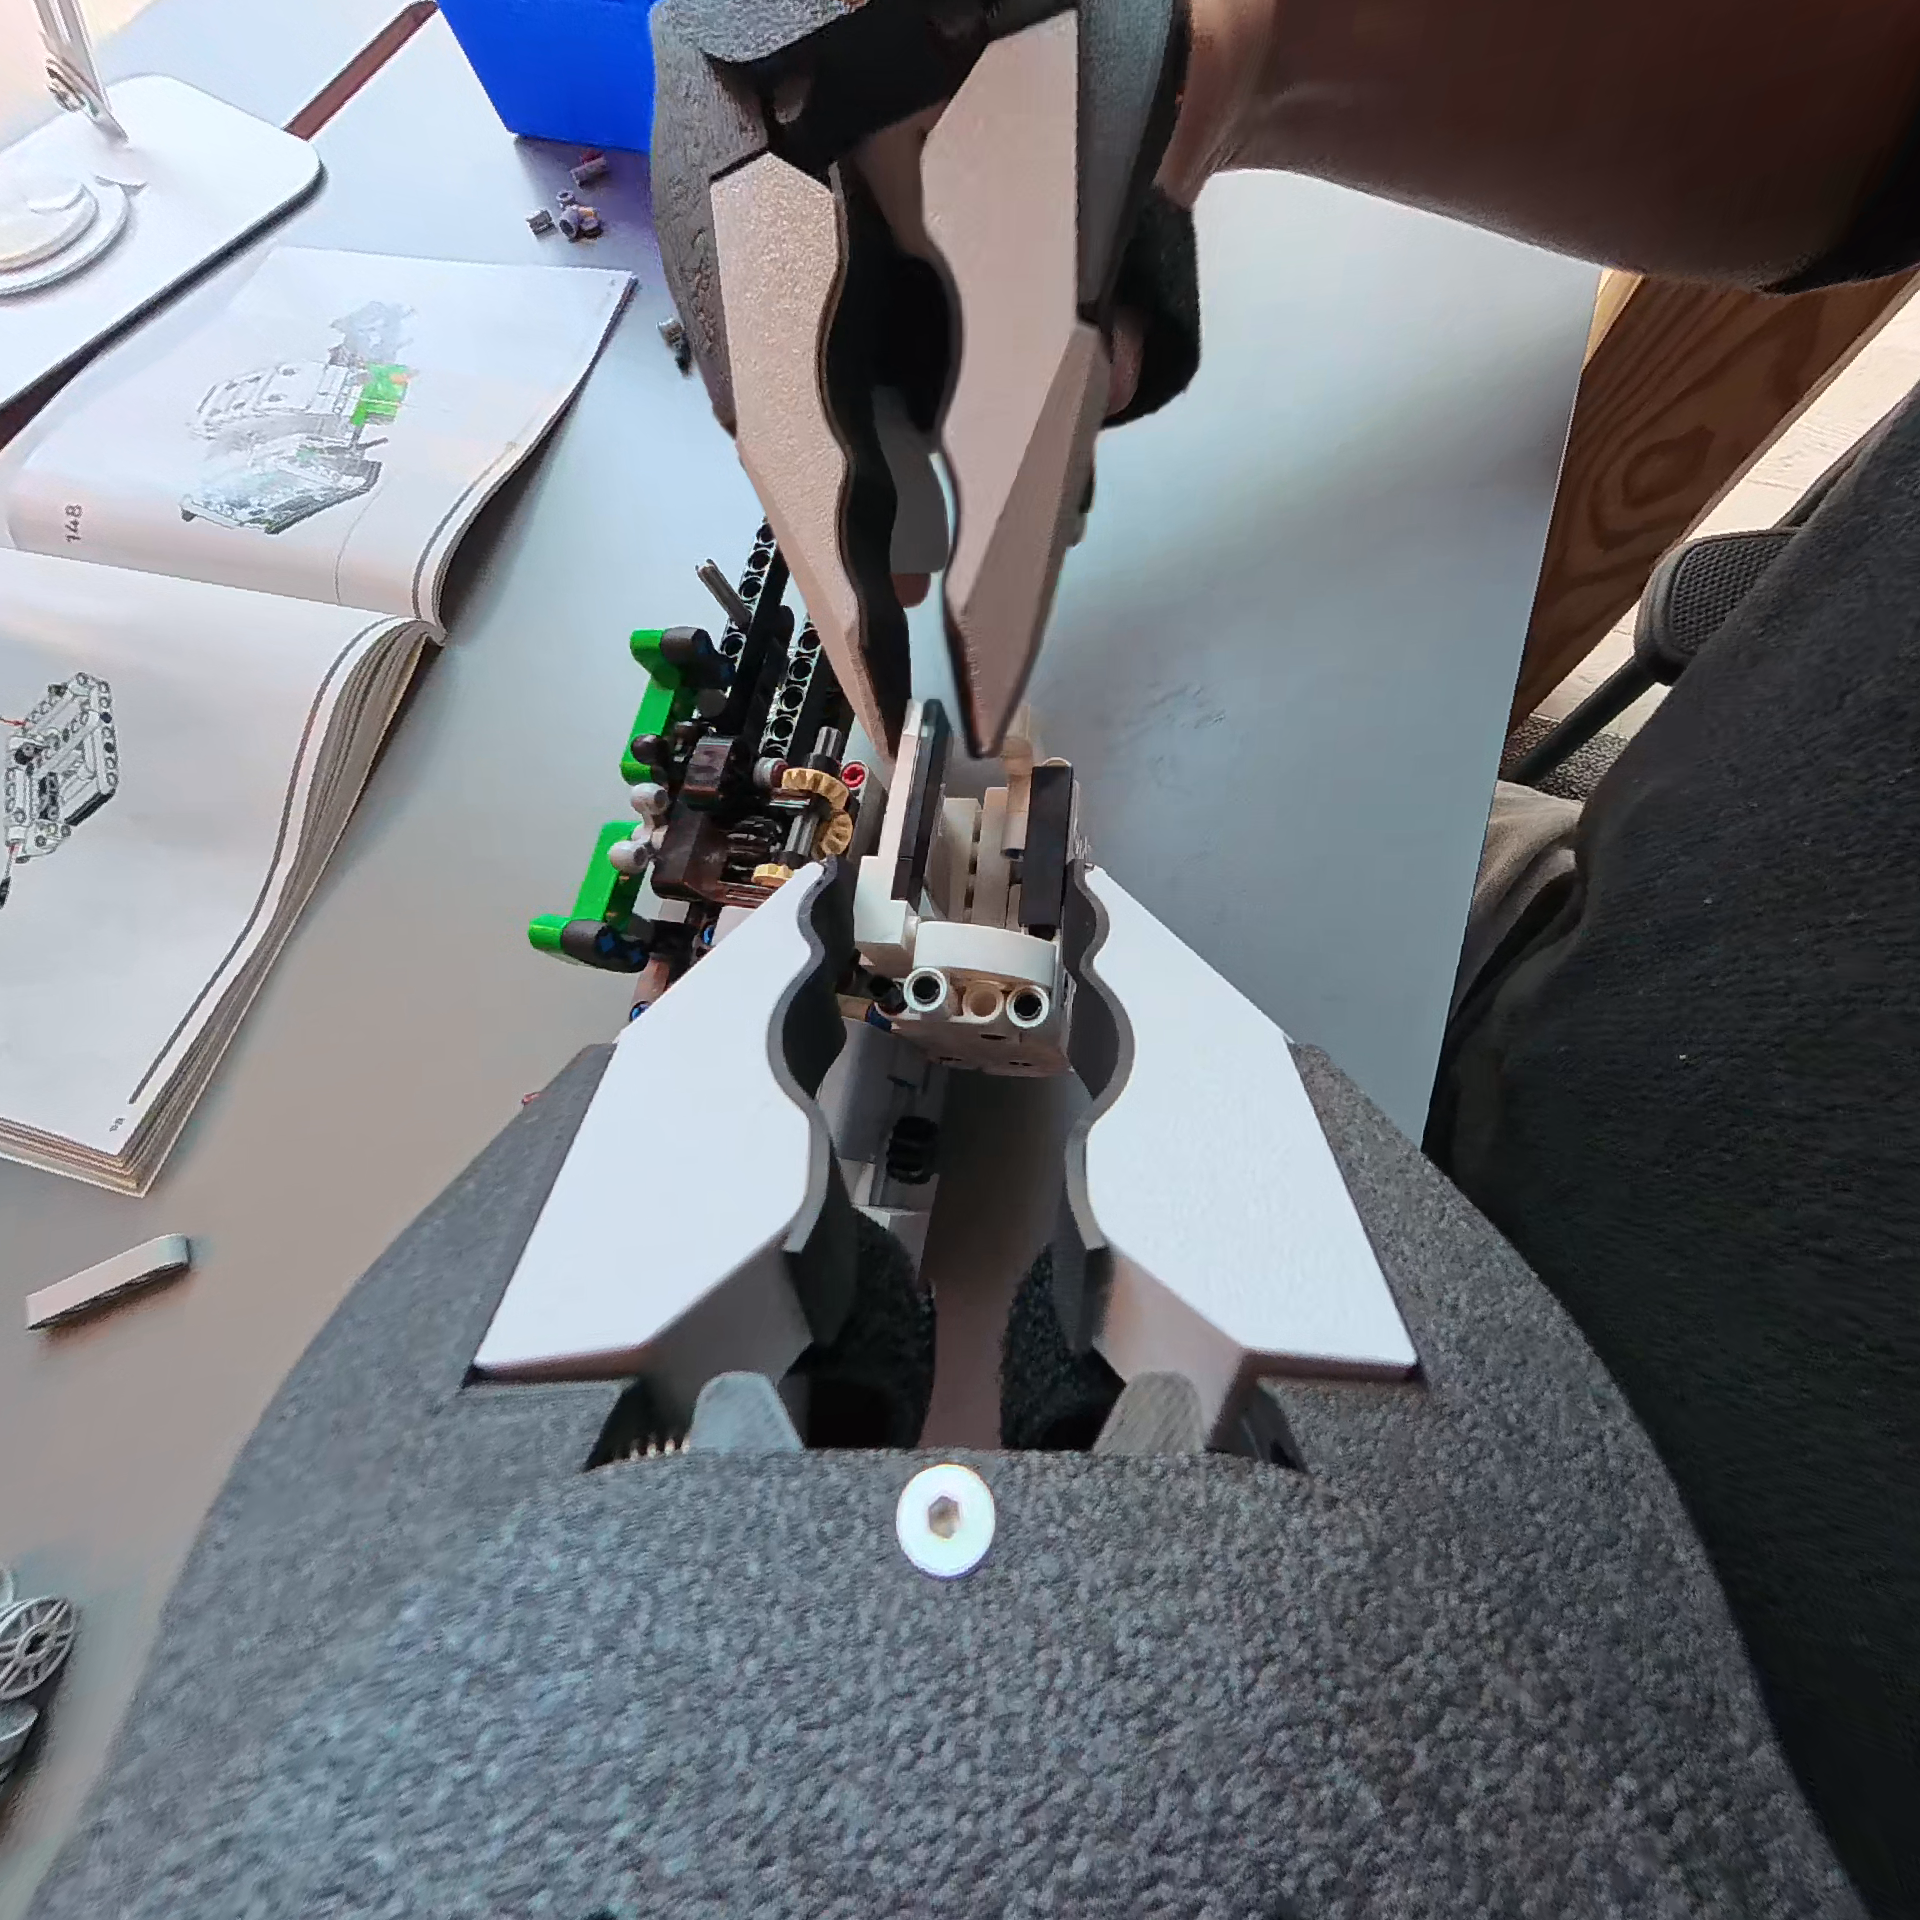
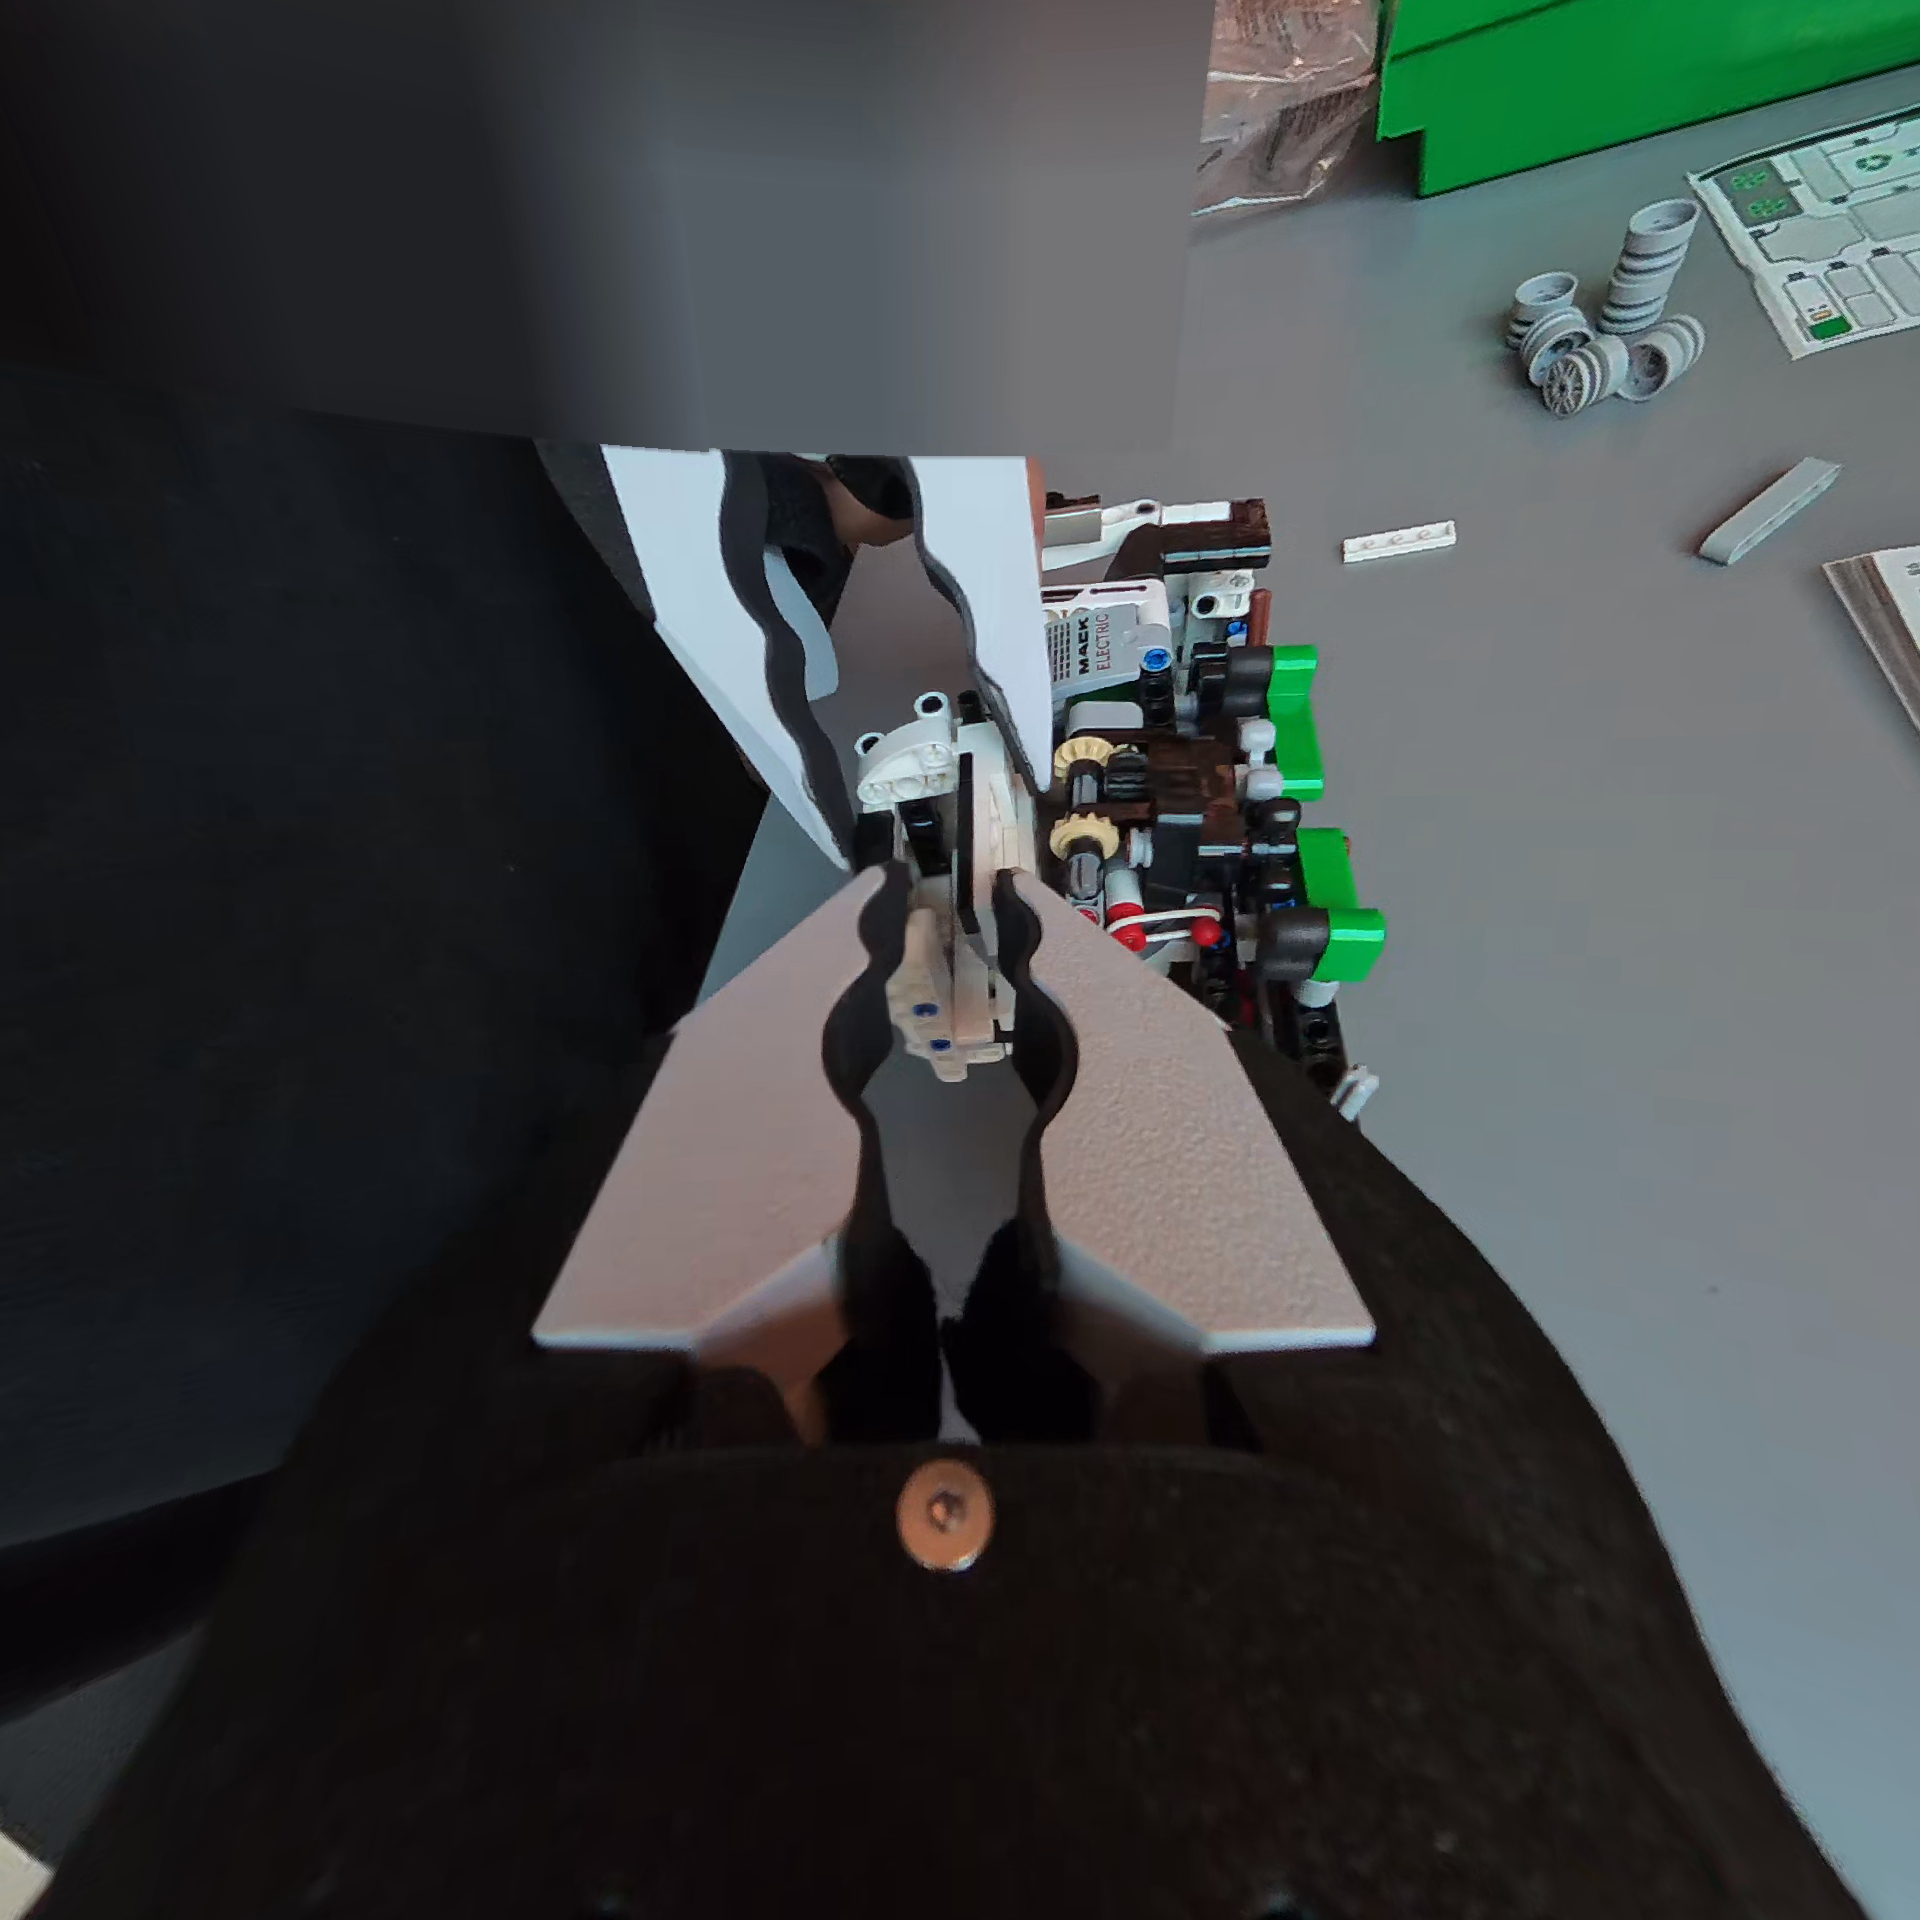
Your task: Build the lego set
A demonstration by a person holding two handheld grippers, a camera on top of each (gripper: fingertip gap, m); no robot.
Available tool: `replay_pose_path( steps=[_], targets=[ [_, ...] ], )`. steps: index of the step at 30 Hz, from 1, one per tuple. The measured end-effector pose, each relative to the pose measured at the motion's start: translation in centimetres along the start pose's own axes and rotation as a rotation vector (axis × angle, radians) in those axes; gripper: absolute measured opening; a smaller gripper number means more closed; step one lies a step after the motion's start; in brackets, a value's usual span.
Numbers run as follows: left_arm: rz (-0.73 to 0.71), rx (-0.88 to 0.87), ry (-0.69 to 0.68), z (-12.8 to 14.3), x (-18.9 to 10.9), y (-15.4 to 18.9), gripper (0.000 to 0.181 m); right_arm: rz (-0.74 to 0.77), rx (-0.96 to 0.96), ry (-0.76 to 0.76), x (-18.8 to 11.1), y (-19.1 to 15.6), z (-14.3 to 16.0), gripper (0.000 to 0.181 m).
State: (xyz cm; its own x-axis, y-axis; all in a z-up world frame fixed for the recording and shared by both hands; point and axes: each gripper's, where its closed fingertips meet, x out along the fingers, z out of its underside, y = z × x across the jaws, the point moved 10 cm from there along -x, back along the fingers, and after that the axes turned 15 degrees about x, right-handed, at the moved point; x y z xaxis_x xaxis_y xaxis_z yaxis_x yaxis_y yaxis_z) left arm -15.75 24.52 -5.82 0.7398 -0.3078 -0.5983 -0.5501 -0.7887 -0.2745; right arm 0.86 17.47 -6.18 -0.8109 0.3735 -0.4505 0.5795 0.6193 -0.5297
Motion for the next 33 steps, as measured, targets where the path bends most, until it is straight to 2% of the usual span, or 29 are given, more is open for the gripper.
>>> replay_pose_path(
  steps=[3,5,9,12,15,17,19,23,33],
  targets=[
    [0.002,-0.002,0.0,0.0,0.0,0.0,0.039,-0.023,-0.002,0.033,-0.4,-0.3,0.6,0.029],
    [0.004,-0.003,-0.001,0.0,0.0,-0.1,0.039,0.017,-0.024,0.063,-0.7,-0.6,1.1,0.041],
    [0.008,0.0,-0.005,-0.1,0.1,-0.1,0.039,0.233,-0.147,0.063,-0.6,-2.1,2.6,0.05],
    [0.014,0.003,-0.008,-0.1,0.1,-0.2,0.039,0.384,-0.149,0.079,-0.2,-2.6,3.6,0.047],
    [0.02,0.017,-0.011,-0.2,0.1,-0.1,0.039,0.346,-0.075,0.088,1.3,-2.1,3.9,0.052],
    [0.027,0.024,-0.015,-0.2,0.1,-0.2,0.039,0.376,-0.088,0.08,1.9,-1.7,4.1,0.055],
    [0.033,0.028,-0.017,-0.2,0.0,-0.2,0.039,0.347,-0.087,0.102,2.2,-1.8,4.2,0.052],
    [0.035,0.021,-0.018,-0.2,0.0,-0.2,0.039,0.318,-0.084,0.128,1.8,-1.5,4.6,0.04],
    [0.052,-0.008,-0.013,-0.2,0.1,-0.7,0.038,0.274,-0.078,0.167,2.0,-1.0,4.8,0.04]
  ],
)
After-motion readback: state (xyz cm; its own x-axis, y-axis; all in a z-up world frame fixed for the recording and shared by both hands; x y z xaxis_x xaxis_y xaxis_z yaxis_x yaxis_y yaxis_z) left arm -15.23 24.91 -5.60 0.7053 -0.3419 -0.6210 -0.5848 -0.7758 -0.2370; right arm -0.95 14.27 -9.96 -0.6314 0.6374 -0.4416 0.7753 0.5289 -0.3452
